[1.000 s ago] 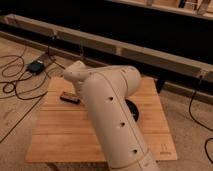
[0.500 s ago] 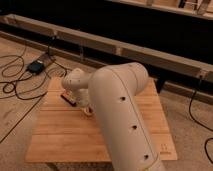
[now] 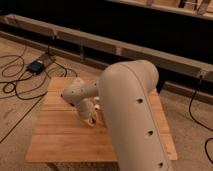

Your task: Drag the pepper across the table

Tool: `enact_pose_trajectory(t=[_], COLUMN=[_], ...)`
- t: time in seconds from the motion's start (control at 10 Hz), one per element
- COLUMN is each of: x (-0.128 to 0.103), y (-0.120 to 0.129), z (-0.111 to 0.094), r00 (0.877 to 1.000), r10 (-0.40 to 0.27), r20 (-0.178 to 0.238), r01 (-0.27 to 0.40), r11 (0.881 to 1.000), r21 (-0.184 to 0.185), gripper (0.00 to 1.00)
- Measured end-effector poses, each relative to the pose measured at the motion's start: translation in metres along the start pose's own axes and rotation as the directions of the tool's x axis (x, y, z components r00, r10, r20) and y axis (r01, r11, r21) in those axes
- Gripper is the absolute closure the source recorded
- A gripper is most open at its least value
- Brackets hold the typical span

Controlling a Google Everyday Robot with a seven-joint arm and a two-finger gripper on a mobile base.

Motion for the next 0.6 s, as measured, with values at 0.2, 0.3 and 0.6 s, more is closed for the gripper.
enact_pose_trajectory(t=[0.2,0.3,0.6], x=[0.022,0.034,0.071], y=[0.013,0.022,0.052], z=[0.002,0.004,0.008], r00=[1.000,0.999,0.997], r10=[-0.021,-0.033,-0.077], r20=[0.002,0.004,0.002], r01=[0.021,0.033,0.077], r11=[1.000,0.999,0.997], r21=[0.003,0.006,0.015], gripper=[1.00,1.00,1.00])
